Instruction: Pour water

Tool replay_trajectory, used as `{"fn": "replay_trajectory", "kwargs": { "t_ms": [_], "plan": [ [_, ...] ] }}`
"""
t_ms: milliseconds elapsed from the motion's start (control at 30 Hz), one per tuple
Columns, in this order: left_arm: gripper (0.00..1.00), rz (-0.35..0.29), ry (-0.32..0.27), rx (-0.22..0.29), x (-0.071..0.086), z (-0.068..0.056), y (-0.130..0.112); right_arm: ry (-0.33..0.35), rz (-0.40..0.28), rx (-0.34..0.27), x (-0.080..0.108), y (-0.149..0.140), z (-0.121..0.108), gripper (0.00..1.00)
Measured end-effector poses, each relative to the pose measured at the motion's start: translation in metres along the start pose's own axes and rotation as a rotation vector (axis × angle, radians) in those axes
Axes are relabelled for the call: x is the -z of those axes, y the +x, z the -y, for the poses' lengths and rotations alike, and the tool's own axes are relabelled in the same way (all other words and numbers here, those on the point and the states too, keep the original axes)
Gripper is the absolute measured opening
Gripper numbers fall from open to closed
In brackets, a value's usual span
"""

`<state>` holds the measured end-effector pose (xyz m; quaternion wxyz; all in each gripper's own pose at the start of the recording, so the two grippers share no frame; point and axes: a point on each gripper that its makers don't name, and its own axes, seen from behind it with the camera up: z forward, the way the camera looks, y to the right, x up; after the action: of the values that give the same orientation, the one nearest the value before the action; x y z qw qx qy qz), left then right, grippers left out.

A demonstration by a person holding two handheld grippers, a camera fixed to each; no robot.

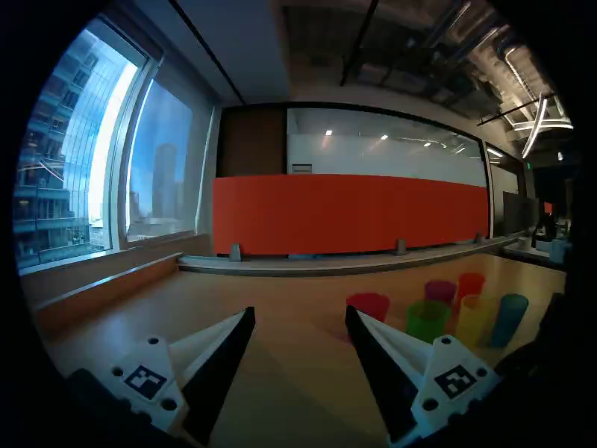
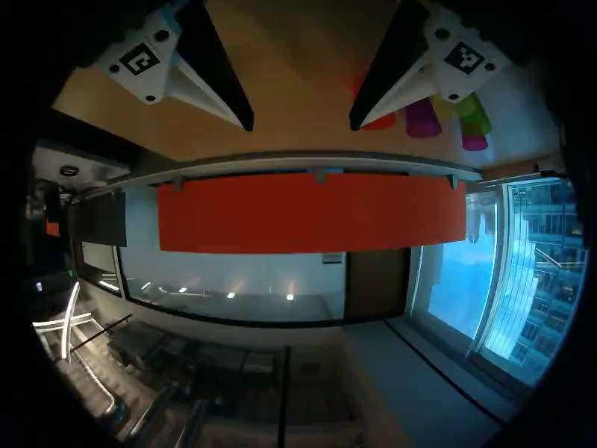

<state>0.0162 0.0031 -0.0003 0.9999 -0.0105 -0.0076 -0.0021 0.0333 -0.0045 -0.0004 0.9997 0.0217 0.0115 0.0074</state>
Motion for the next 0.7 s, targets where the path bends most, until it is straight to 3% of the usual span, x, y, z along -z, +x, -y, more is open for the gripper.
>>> {"fn": "replay_trajectory", "kwargs": {
  "t_ms": [400,700],
  "plan": [
    [0.9,0.016,-0.041,0.063,-0.014,-0.01,0.07,0.072,0.079,0.027,-0.007,0.042,0.009,0.99],
    [0.89,-0.016,-0.091,0.042,-0.019,-0.017,0.139,0.096,0.091,0.012,-0.014,0.084,0.003,1.0]
  ]
}}
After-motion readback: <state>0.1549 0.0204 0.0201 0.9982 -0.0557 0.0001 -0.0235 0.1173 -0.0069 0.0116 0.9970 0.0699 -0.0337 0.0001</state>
